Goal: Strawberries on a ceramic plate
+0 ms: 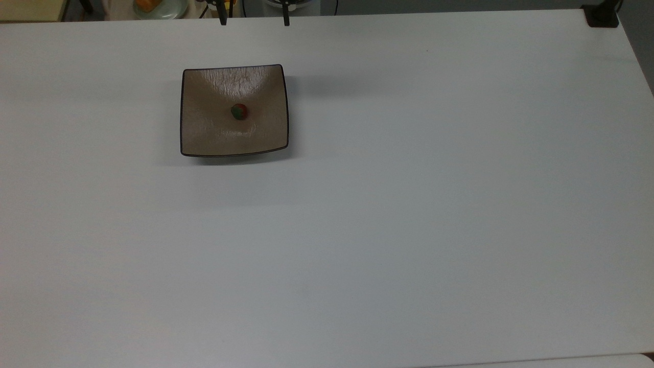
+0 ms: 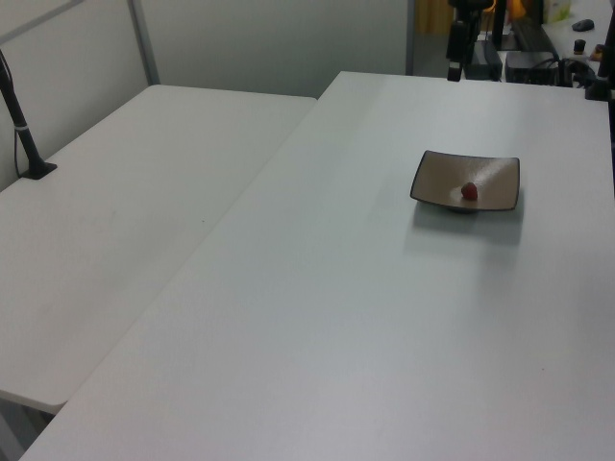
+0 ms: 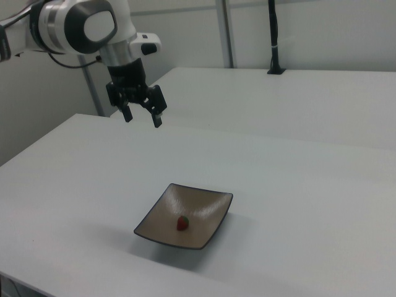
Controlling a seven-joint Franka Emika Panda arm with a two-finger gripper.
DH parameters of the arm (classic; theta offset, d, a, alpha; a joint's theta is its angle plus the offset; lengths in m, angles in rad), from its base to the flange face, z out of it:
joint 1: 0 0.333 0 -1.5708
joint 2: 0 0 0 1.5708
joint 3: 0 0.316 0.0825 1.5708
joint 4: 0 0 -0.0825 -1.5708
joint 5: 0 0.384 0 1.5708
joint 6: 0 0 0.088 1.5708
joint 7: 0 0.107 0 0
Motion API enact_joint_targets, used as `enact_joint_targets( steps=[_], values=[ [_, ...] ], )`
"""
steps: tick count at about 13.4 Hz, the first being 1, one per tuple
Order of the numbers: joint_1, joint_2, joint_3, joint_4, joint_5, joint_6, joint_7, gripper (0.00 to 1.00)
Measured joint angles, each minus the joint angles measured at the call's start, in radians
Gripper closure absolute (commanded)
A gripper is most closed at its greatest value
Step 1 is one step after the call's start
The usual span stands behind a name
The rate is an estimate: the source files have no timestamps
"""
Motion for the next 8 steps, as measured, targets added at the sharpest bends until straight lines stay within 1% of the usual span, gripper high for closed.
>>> enact_joint_targets(
  steps=[3, 8],
  values=[
    [0.011, 0.014, 0.002, -0.018, 0.0, 0.008, -0.138, 0.0],
    [0.012, 0.017, 0.002, -0.019, 0.0, 0.018, -0.164, 0.0]
  ],
)
